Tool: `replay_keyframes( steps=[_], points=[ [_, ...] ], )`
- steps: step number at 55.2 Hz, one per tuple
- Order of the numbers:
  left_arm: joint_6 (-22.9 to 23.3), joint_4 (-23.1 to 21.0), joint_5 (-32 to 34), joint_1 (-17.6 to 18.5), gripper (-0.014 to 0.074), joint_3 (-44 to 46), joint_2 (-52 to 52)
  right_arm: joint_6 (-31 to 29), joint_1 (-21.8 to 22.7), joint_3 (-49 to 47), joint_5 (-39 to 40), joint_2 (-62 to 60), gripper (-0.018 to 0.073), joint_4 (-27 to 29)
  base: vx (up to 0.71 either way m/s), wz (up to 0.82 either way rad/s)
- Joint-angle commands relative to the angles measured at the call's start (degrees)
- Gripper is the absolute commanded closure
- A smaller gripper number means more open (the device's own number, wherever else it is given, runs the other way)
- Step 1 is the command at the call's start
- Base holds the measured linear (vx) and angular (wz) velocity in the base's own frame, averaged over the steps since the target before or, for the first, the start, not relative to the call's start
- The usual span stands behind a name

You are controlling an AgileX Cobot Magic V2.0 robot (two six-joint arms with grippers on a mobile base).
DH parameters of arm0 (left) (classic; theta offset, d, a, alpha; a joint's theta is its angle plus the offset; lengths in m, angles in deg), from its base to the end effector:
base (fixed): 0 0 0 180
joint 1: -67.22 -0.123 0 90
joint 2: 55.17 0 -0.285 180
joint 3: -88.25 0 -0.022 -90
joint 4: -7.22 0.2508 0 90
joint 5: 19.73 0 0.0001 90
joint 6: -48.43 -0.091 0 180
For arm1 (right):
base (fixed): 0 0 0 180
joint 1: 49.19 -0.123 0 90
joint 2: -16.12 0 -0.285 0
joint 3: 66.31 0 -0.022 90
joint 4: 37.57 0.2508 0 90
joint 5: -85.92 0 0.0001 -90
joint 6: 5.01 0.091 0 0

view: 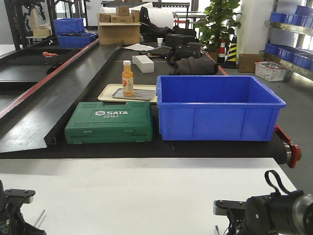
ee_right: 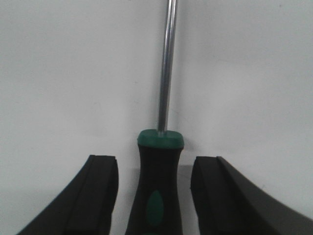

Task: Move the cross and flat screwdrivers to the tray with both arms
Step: 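Close left and right grippers around the screwdriver handles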

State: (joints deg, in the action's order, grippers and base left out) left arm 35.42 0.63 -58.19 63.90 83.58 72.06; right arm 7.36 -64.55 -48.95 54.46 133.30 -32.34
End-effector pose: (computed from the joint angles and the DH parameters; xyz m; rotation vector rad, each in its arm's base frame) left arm 0.3889 0.0160 0.1094 0.1260 2.9603 -0.0806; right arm 0.3329 0.0959 0.1281 0.0289 2.9134 0.1666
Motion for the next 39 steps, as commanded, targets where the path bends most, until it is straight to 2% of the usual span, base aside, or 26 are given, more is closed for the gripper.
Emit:
replay_keyframes(
  steps=[1,12,19,39],
  points=[
    [0.37,-1.44,-0.02,0.01,0.0602,0.66,-1.33,0.36,0.03,-1.49,1.67,-1.09,0.0134,-0.18,0.0,0.0],
    [0.37,-1.44,0.24,0.01,0.0602,0.66,-1.33,0.68,0.03,-1.49,3.72,1.01,0.0134,-0.18,0.0,0.0],
    [0.37,-1.44,0.49,0.01,0.0602,0.66,-1.33,0.68,0.03,-1.49,2.28,1.69,0.0142,-0.18,0.0,0.0],
    [0.41,-1.44,0.3,0.01,0.0602,0.66,-1.39,-0.3,0.1,-1.49,-2.26,1.81,0.0272,-0.18,0.0,0.0]
  ],
)
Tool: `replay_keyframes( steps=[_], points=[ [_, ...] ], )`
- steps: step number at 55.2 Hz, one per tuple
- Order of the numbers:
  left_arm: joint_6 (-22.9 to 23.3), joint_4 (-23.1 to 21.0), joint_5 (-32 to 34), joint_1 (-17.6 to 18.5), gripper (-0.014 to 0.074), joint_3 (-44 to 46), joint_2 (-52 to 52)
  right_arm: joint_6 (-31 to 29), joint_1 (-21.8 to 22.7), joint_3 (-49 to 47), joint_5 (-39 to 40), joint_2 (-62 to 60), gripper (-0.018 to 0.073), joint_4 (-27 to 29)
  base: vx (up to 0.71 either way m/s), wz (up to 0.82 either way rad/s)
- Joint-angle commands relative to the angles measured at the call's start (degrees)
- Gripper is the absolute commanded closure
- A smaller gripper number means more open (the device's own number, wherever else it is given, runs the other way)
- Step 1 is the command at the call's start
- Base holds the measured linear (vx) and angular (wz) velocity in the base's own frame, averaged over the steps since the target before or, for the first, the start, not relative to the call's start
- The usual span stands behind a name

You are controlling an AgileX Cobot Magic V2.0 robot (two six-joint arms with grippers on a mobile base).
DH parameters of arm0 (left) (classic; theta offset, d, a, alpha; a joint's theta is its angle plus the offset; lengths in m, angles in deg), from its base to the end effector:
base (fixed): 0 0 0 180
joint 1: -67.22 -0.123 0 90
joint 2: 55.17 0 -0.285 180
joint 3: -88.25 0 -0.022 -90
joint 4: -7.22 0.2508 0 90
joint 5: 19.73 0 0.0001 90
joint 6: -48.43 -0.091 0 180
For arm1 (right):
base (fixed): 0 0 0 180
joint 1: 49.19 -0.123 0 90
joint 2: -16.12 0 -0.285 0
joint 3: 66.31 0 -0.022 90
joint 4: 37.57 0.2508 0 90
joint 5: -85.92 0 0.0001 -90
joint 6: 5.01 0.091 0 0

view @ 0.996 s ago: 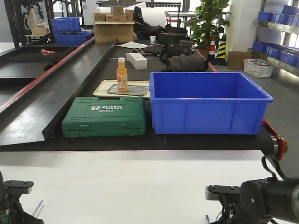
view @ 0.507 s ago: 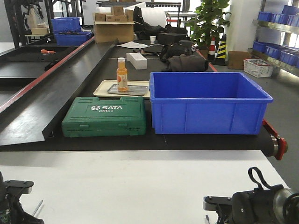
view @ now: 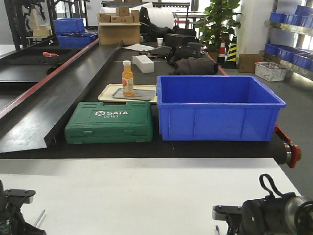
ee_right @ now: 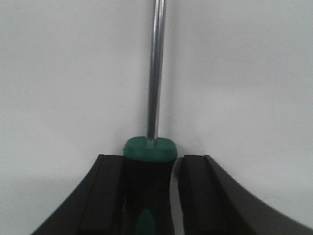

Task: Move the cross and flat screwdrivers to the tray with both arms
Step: 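Close left and right grippers around the screwdriver handles, then lift both screwdrivers upright off the table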

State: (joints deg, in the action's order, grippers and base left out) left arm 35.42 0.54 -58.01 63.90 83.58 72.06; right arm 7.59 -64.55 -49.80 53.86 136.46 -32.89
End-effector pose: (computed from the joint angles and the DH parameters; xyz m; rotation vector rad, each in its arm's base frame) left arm 0.3892 0.0160 0.1094 0.1239 2.9572 -0.0813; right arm 0.3355 0.0963 0.1118 0.0250 2.9626 0.1414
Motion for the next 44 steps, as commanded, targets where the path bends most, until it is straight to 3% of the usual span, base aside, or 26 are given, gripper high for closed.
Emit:
replay_keyframes(
  steps=[1,17,26,28,44],
  points=[
    [0.41,-1.36,0.12,0.01,0.0602,0.66,-1.39,-0.53,0.1,-0.63,-1.73,-1.36,0.028,0.37,0.0,0.0],
    [0.78,-2.6,0.01,0.01,0.0599,0.66,-1.85,-0.71,0.1,-0.63,-3.91,-1.76,0.0461,1.06,0.0,0.0],
    [0.78,-5.03,0.01,0.01,0.0597,0.72,-3.88,-1.06,0.1,-0.63,-1.1,-4.85,0.0568,0.74,0.0,0.0],
    [-0.03,-8.6,0.65,0.69,0.0596,0.65,-7.43,-1.83,0.1,-0.63,2.68,-8.65,0.0573,0.52,0.0,0.0],
    [-2.35,-12.11,6.63,6.16,0.0596,0.66,-22.52,-5.35,0.1,-0.63,10.12,-22.21,0.0568,0.57,0.0,0.0]
  ],
)
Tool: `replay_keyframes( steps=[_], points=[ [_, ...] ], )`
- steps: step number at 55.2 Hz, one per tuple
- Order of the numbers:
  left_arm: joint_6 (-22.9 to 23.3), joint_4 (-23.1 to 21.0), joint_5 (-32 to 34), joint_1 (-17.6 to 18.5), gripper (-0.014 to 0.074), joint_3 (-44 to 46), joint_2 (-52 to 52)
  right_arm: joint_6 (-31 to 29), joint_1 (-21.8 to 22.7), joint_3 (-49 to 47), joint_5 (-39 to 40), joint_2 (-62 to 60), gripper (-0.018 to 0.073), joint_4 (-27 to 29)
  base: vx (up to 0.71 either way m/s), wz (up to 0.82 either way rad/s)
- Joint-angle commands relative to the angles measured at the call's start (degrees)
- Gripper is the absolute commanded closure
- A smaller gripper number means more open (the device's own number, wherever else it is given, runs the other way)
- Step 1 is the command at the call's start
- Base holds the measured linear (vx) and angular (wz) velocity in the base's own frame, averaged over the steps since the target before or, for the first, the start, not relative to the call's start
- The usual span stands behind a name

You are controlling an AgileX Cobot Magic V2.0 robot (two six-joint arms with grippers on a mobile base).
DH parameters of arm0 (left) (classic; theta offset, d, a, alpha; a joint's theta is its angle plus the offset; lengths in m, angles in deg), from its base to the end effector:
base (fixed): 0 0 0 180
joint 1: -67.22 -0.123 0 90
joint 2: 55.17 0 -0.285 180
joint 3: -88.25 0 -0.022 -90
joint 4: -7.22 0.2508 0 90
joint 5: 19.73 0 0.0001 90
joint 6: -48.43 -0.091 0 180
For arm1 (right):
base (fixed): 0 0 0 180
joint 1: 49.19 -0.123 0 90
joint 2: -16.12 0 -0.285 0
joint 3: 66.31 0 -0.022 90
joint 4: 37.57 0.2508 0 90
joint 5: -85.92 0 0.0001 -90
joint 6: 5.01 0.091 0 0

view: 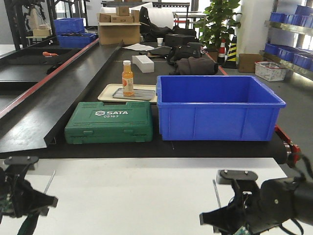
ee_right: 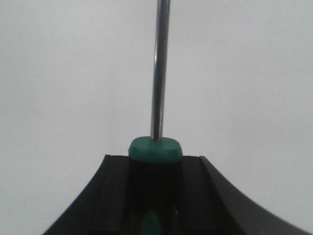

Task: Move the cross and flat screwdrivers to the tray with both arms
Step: 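Lift both screwdrivers upright off the table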

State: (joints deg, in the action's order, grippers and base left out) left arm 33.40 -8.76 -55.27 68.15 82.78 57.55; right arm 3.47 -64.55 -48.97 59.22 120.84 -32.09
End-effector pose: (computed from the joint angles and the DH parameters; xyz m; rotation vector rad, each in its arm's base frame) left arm 0.3824 -0.0208 0.2070 0.1179 2.6540 -0.2084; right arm 0.3305 0.0949 0.2065 -0.0609 2.6114 0.2362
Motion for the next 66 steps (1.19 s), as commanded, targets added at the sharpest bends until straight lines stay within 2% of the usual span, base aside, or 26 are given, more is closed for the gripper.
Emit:
replay_keyframes(
  steps=[1,10,20,33,39,49,66],
  points=[
    [-0.32,-3.08,4.24,2.26,0.0596,1.46,-8.92,-1.32,0.1,-1.47,5.2,-7.78,0.0568,-0.23,0.0,0.0],
    [-0.26,-6.86,7.75,5.2,0.0596,1.46,-17.69,-5.18,0.04,-4.63,7.65,-14.21,0.0568,-0.23,0.0,0.0],
    [-0.21,-11.42,12.47,6.78,0.0596,1.46,-25.54,-8.98,0.04,-15.39,3.13,-16.7,0.0568,-0.14,0.0,0.0],
    [-0.21,-11.55,15.97,7.13,0.0596,1.46,-32.28,-9.82,0.04,-25.09,-0.08,-16.65,0.0568,-0.01,0.0,0.0],
    [-0.27,-11.4,17.39,7.13,0.0596,1.46,-33.33,-10.01,0.04,-25.26,-0.91,-16.65,0.0568,-0.01,0.0,0.0],
    [-0.27,-11.4,14.19,7.13,0.0596,1.46,-33.15,-10.01,0.04,-25.26,-0.92,-16.65,0.0567,-0.01,0.0,0.0],
    [-0.27,-11.36,13.19,7.13,0.0596,1.46,-33.15,-10.01,0.1,-25.26,-1.11,-16.65,0.0567,-0.01,0.0,0.0]
  ],
)
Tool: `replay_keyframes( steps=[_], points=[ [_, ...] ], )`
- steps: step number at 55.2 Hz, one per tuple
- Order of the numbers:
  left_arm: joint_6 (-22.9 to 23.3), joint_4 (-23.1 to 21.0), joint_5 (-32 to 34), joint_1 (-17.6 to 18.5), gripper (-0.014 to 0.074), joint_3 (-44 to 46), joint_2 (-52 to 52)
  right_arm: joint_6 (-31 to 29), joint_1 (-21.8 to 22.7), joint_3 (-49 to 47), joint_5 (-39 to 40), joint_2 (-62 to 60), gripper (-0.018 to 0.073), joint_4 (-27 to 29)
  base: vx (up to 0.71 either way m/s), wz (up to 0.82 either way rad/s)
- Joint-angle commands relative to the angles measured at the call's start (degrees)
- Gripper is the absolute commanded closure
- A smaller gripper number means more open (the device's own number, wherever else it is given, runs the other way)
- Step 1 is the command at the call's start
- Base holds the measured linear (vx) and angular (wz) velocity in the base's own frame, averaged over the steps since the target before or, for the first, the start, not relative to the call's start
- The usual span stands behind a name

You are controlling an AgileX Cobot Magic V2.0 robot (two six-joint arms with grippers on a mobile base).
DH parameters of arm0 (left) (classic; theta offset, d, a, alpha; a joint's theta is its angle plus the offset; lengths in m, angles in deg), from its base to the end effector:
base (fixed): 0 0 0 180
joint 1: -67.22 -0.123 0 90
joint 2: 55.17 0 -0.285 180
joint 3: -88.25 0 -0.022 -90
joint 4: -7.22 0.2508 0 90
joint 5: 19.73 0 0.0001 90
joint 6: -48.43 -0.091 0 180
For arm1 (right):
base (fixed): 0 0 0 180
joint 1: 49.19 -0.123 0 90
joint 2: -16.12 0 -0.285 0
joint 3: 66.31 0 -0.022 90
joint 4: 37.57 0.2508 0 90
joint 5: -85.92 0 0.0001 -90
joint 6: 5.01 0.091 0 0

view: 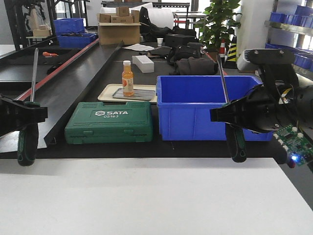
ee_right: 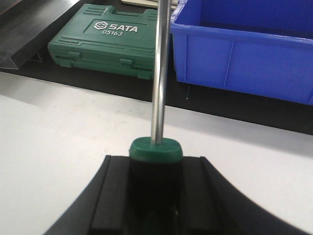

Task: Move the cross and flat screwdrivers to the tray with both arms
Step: 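Lift both screwdrivers upright off the table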

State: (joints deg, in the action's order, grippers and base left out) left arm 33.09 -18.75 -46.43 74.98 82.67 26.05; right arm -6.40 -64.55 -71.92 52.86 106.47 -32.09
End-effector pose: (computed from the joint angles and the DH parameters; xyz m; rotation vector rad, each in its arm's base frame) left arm 0.2838 -0.0568 0.4084 0.1255 1.9465 -0.3764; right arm 0.3169 0.0920 0.4106 -0.2507 2.0476 0.2543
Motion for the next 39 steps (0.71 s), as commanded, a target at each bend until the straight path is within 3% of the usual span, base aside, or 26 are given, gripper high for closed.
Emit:
replay_keyframes(
  steps=[1,39],
  points=[
    [0.03,-1.37,4.36,0.31,0.0596,1.58,-1.65,-0.14,0.1,-2.31,5.25,-2.28,0.0567,-0.01,0.0,0.0],
    [0.03,-1.37,4.36,0.31,0.0596,1.58,-1.65,-0.14,0.1,-2.31,5.07,-2.28,0.0567,-0.01,0.0,0.0]
  ],
)
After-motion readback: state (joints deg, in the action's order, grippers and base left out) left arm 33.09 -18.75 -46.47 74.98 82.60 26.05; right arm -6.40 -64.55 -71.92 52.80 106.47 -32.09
